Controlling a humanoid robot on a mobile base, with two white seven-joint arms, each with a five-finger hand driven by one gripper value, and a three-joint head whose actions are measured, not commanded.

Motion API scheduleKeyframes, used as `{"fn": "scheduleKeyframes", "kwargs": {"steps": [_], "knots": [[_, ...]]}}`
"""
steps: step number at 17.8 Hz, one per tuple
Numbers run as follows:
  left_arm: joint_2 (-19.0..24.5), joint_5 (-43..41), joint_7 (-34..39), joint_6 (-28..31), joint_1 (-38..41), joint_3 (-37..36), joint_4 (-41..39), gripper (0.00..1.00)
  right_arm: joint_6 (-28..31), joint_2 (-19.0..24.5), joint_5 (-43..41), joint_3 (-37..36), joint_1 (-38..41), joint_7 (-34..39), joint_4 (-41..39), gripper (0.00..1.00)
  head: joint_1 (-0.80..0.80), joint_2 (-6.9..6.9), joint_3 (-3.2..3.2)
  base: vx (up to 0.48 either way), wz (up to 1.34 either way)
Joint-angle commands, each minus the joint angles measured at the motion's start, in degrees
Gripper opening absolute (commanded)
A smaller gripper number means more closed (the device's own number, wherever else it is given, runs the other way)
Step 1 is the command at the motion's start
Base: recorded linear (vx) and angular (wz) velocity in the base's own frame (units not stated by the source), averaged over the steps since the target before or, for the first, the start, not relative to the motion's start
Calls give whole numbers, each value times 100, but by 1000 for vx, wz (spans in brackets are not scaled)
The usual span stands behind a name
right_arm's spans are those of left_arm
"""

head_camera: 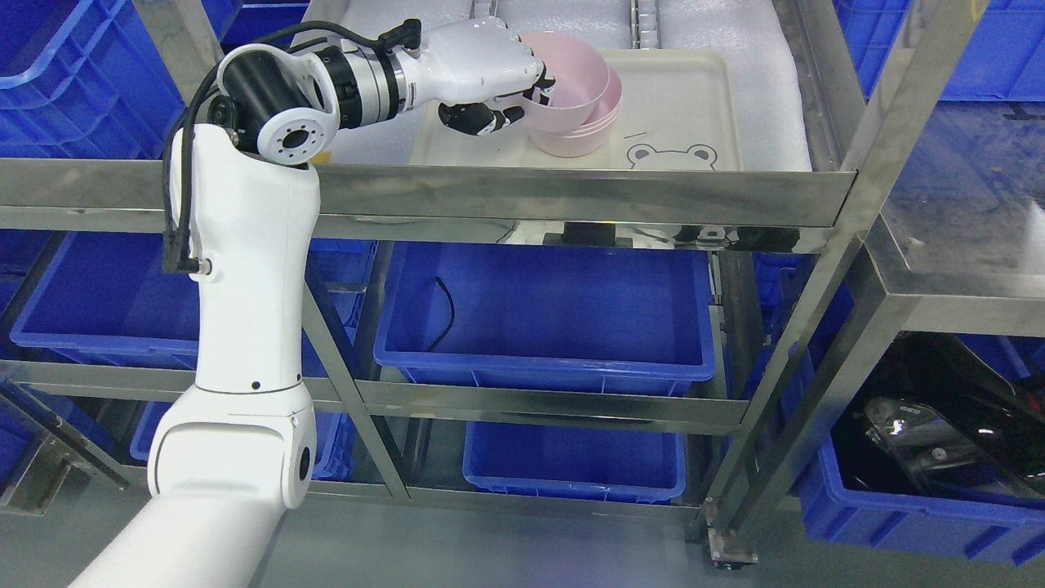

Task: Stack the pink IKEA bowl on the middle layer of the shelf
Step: 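Move the held bowl over the pink bowl on the tray, then lower the pink bowl into the other bowl and release it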

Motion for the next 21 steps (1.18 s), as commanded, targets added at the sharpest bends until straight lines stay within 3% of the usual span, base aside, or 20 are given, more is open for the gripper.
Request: {"fn": "scheduleKeyframes", "kwargs": {"steps": [1,11,14,15,19,21], "knots": [[-212,-144,131,2,-157,16,423,3,-27,-100,1,-8,132,-2,-100,100,0,0,0,0,0],[-218,-435,184,2,-165,104,644,4,-27,-100,1,1,132,-2,-100,100,0,0,0,0,0],[-218,-435,184,2,-157,104,644,11,-27,-100,1,1,132,-2,-100,100,0,0,0,0,0],[-218,-435,184,2,-157,95,644,15,-27,-100,1,1,132,-2,-100,100,0,0,0,0,0],[-218,-417,228,2,-86,122,644,54,-27,-100,1,0,132,-2,-100,100,0,0,0,0,0],[-218,-365,237,2,-95,174,627,63,-27,-100,1,1,132,-2,-100,100,0,0,0,0,0]]}}
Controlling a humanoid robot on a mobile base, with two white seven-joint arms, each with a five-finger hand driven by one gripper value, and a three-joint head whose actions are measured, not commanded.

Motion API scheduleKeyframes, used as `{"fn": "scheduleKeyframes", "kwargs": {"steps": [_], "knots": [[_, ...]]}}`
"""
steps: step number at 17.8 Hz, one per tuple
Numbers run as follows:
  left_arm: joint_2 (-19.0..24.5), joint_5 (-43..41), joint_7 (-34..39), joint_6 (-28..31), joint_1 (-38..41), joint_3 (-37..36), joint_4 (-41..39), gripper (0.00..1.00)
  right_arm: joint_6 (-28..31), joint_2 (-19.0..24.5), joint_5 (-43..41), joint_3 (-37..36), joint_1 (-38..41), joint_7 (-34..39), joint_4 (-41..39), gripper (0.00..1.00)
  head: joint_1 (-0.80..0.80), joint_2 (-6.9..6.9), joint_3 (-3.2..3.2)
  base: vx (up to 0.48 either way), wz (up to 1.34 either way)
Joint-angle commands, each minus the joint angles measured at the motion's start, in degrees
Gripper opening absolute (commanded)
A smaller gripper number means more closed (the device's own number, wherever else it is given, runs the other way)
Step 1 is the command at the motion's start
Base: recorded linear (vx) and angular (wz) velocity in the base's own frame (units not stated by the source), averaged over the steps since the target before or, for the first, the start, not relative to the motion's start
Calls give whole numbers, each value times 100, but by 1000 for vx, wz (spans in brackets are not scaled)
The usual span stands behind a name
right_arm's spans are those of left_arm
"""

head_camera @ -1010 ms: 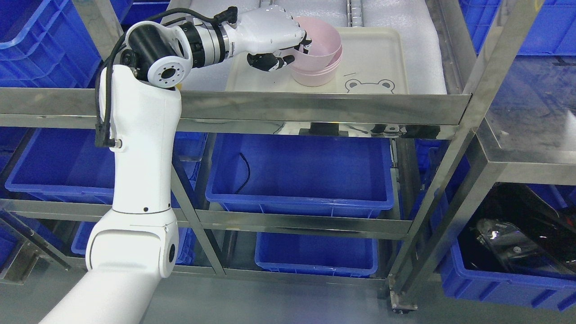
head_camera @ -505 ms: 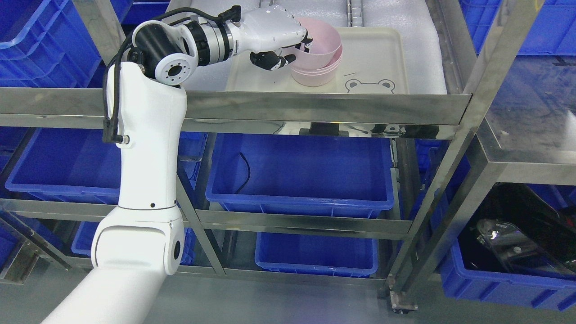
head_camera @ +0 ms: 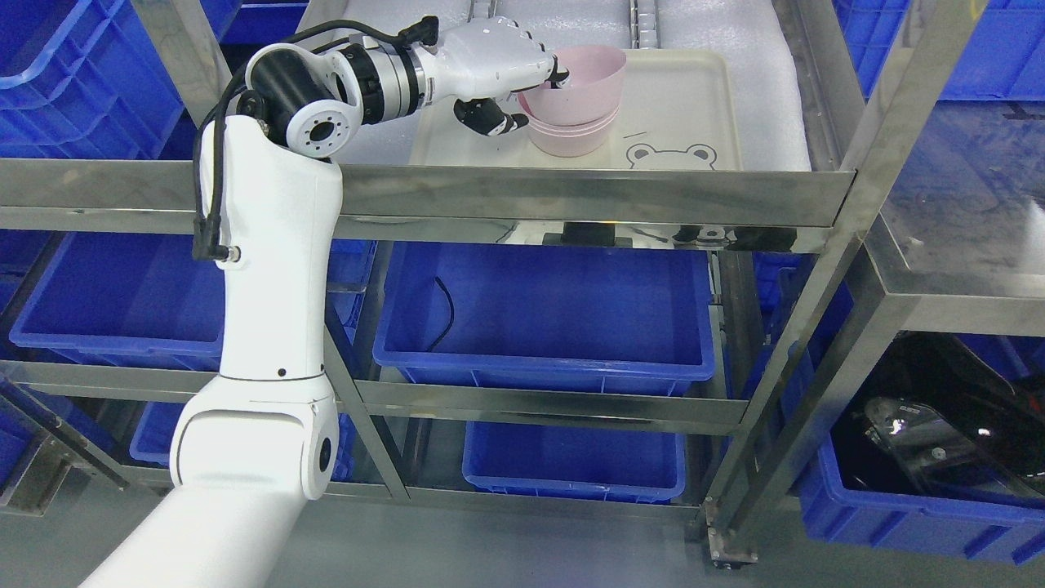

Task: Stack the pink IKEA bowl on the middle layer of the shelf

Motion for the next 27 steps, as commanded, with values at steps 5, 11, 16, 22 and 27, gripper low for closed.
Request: {"fn": "scheduleKeyframes", "kwargs": {"steps": [5,11,16,22,27], "knots": [[63,544,78,2,-90,453,-158,66,-3,-100,1,1,132,-1,-100,100,0,0,0,0,0],[63,3564,324,1433,49,51,-624,65,-3,-100,1,1,132,-1,-100,100,0,-1,0,0,0],[63,4244,1525,1461,1559,-1670,-1493,81,-3,-100,1,1,132,-1,-100,100,0,-1,0,0,0],[63,4209,1924,550,3501,-2753,-1890,83,-3,-100,1,1,132,-1,-100,100,0,-1,0,0,0],[63,4200,1950,2,4987,-2335,-1829,83,-3,-100,1,1,132,-1,-100,100,0,-1,0,0,0]]}}
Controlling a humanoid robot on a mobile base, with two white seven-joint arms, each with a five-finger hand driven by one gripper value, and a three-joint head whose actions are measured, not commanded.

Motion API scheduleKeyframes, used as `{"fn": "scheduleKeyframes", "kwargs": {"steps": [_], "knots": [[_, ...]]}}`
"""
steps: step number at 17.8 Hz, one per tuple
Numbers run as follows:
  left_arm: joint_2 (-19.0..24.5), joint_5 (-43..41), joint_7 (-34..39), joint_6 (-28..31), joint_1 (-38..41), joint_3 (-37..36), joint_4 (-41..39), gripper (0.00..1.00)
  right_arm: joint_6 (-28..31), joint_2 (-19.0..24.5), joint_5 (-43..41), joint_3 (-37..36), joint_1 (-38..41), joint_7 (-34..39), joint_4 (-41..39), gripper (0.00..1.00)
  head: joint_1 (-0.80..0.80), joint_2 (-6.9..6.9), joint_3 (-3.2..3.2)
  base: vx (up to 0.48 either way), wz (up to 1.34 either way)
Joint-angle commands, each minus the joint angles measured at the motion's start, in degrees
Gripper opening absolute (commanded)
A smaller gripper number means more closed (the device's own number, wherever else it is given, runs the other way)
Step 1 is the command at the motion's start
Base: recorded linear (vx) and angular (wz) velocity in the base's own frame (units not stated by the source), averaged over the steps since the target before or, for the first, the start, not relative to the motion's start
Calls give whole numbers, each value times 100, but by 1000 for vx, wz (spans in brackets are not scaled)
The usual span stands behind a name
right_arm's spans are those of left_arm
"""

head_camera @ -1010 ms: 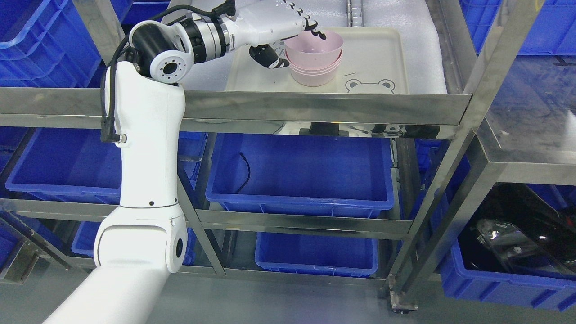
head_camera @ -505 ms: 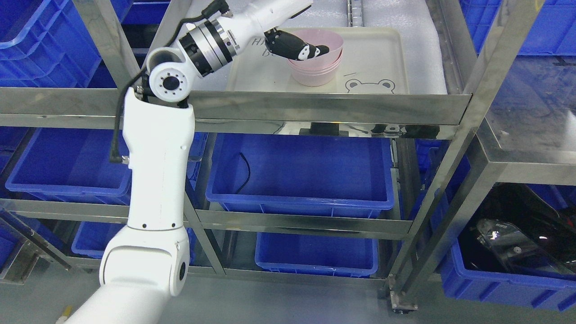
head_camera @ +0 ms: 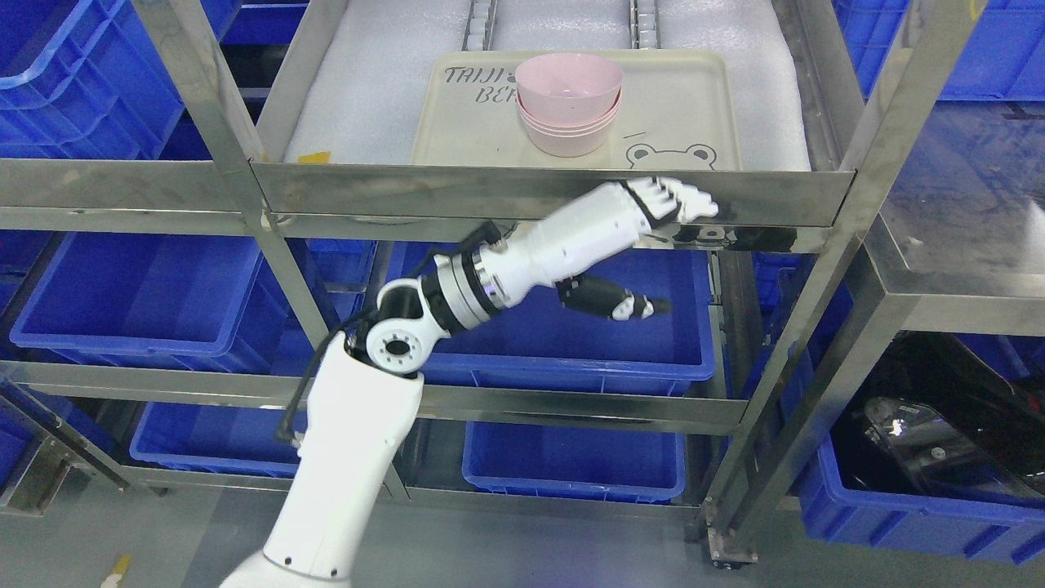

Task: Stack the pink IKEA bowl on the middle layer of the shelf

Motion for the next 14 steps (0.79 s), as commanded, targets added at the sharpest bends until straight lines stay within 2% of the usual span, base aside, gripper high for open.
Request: {"fn": "scheduleKeyframes", "kwargs": {"steps": [1,3,6,8,12,14], "knots": [[96,118,77,-220,1812,-402,-390,84,1,-100,0,1,132,-2,-100,100,0,0,0,0,0],[96,179,321,-220,2286,160,-127,89,1,-100,0,1,132,-2,-100,100,0,0,0,0,0],[96,363,1575,-160,2464,759,330,92,1,-100,0,1,132,-2,-100,100,0,0,0,0,0],[96,644,2359,269,2473,1041,586,93,1,-100,0,1,132,-2,-100,100,0,0,0,0,0],[96,1654,2476,1578,2517,1472,657,98,1,-100,0,1,132,-2,-100,100,0,0,0,0,0],[96,1744,2503,1739,2526,1656,762,99,1,-100,0,1,132,-2,-100,100,0,0,0,0,0]]}}
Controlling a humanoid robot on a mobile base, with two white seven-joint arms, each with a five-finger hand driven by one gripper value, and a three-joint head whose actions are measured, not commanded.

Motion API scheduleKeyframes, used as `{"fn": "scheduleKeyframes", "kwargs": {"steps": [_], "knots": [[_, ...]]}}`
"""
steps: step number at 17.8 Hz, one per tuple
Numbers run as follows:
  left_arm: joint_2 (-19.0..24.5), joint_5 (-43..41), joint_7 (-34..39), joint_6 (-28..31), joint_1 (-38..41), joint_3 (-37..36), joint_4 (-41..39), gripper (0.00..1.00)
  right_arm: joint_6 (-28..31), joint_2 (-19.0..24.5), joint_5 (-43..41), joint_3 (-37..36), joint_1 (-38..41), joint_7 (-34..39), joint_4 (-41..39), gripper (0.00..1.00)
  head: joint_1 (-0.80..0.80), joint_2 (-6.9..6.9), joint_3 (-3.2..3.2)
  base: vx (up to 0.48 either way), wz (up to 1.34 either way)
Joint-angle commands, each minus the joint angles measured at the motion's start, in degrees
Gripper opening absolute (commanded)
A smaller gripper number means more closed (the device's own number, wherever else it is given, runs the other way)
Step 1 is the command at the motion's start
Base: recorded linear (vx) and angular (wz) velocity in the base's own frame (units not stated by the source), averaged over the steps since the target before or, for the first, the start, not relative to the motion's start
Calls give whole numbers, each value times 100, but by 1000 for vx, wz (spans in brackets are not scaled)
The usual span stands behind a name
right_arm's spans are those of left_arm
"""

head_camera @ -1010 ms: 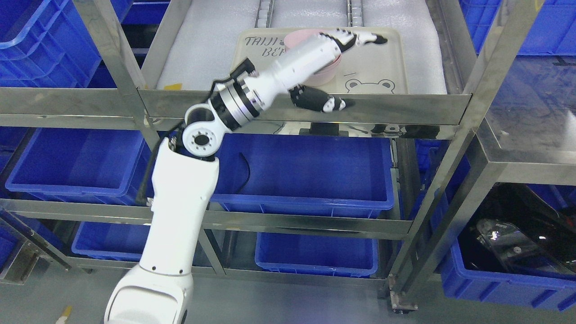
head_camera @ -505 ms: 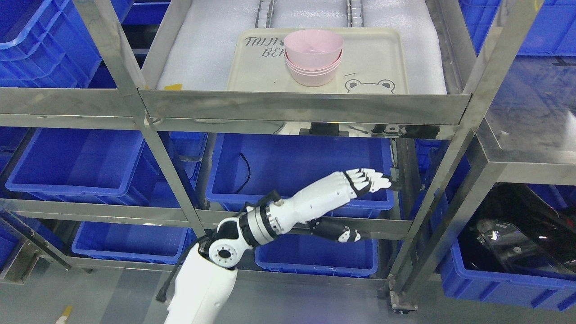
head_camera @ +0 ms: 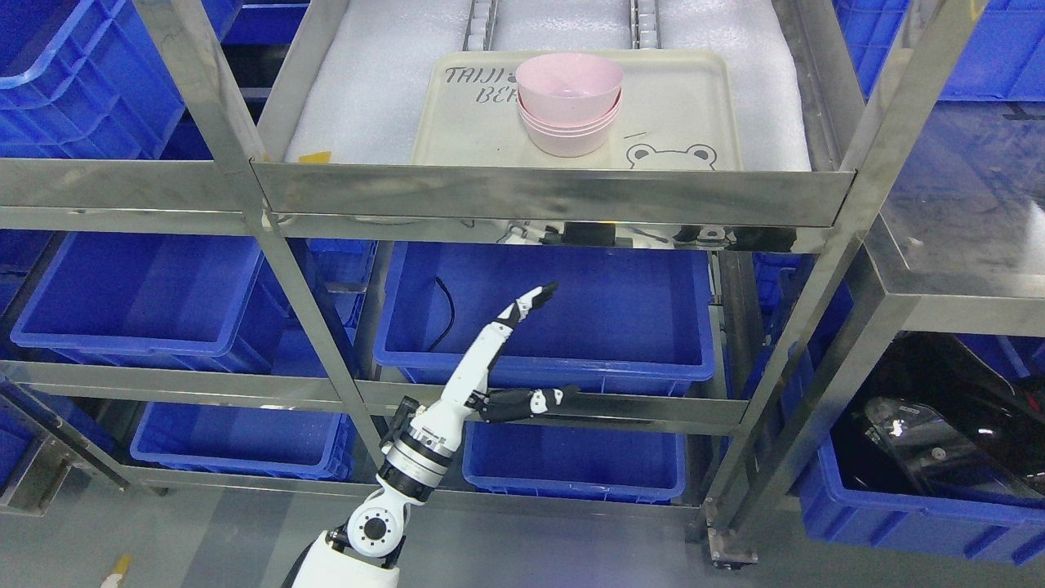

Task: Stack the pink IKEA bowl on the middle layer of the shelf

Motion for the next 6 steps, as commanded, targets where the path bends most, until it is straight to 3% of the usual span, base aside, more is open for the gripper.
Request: {"fn": "scheduleKeyframes", "kwargs": {"steps": [1,6], "knots": [[100,691,153,467,215,1023,454,100,3,-100,0,2,132,-2,-100,100,0,0,0,0,0],[100,1077,198,459,197,1341,454,100,3,-100,0,2,132,-2,-100,100,0,0,0,0,0]]}}
